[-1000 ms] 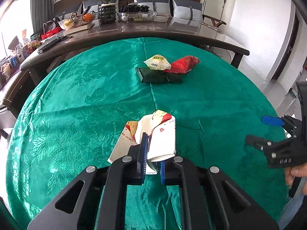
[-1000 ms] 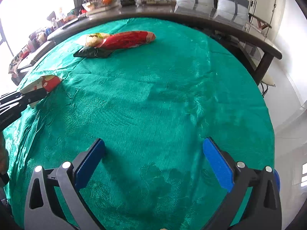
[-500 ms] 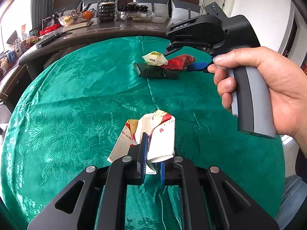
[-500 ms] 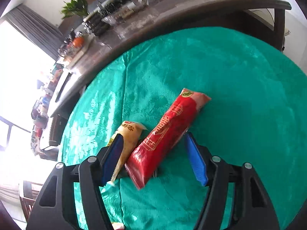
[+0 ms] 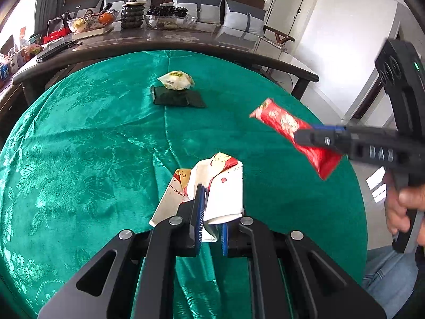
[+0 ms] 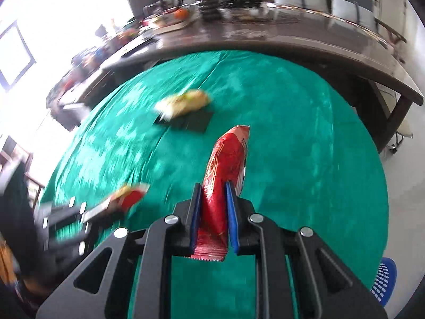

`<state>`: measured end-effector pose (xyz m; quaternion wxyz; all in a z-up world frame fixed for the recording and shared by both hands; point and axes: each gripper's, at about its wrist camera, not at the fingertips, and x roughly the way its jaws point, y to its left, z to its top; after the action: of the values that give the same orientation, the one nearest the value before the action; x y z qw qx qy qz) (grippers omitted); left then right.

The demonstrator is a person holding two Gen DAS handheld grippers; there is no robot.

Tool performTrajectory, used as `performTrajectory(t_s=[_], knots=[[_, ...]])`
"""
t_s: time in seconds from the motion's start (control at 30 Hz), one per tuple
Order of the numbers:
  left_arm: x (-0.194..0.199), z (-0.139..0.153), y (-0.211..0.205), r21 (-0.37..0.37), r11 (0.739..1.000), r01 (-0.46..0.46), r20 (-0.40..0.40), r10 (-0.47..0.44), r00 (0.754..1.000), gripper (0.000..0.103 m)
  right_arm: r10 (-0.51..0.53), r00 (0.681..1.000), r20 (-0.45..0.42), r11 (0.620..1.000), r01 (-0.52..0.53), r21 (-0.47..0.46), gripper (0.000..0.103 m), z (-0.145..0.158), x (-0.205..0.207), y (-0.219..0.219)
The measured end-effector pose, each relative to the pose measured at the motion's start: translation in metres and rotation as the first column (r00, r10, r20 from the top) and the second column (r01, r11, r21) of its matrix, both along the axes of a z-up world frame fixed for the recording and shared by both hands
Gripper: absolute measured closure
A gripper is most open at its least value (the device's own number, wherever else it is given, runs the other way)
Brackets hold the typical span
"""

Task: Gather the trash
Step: 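Grasp the white paper wrapper with the left tool while the right tool grasps the red sausage wrapper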

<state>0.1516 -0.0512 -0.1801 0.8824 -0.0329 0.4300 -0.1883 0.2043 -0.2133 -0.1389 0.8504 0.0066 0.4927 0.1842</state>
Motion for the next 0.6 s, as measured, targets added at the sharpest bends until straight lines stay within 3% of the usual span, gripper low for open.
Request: performTrajectory(t_s=[0.07,0.1,0.17,0.23,0.37,0.47,0.53,0.6], knots=[[-0.003,-0.003,-0.007,0.024,1.0,-0.001,0.006,0.001,1.0,0.091,-0.001,1.0,0.024,0.999,0.002,-0.053,0.081,-0.017,-0.027,0.0],[-0.004,-0.005,-0.01,0.048,0.999,-0.01,0.012,0.009,1.0,0.087,-0.018,0.999,0.046,0.996,0.021,-0.084,0.057,-0.024,-0.034,0.001],[-0.006,-0.009,-0.012,0.054,0.999,-0.001,0.006,0.001,1.0,0.053,-0.073,0.992,0.101,0.984,0.088,-0.152,0.02,-0.04,-0.049,0.004],[-0.008,-0.01,-0.012,0.056,0.998,0.018,0.016,-0.019,1.0,0.044,-0.084,0.986,0.143,0.972,0.112,-0.206,0.02,-0.051,-0.054,0.014],[-0.01,-0.012,-0.014,0.089,0.996,0.03,0.025,-0.032,0.999,0.044,-0.15,0.973,0.178,0.96,0.186,-0.211,0.019,-0.055,-0.05,0.018],[-0.012,-0.014,-0.017,0.113,0.993,0.032,0.034,-0.036,0.999,0.044,-0.199,0.976,0.093,0.966,0.211,-0.149,0.016,-0.065,-0.044,-0.001],[-0.012,-0.014,-0.018,0.124,0.992,0.029,0.037,-0.034,0.999,0.044,-0.212,0.974,0.085,0.969,0.221,-0.113,0.015,-0.066,-0.043,-0.007],[-0.012,-0.014,-0.018,0.128,0.991,0.024,0.035,-0.029,0.999,0.044,-0.205,0.975,0.088,0.966,0.216,-0.142,0.015,-0.067,-0.043,-0.003]])
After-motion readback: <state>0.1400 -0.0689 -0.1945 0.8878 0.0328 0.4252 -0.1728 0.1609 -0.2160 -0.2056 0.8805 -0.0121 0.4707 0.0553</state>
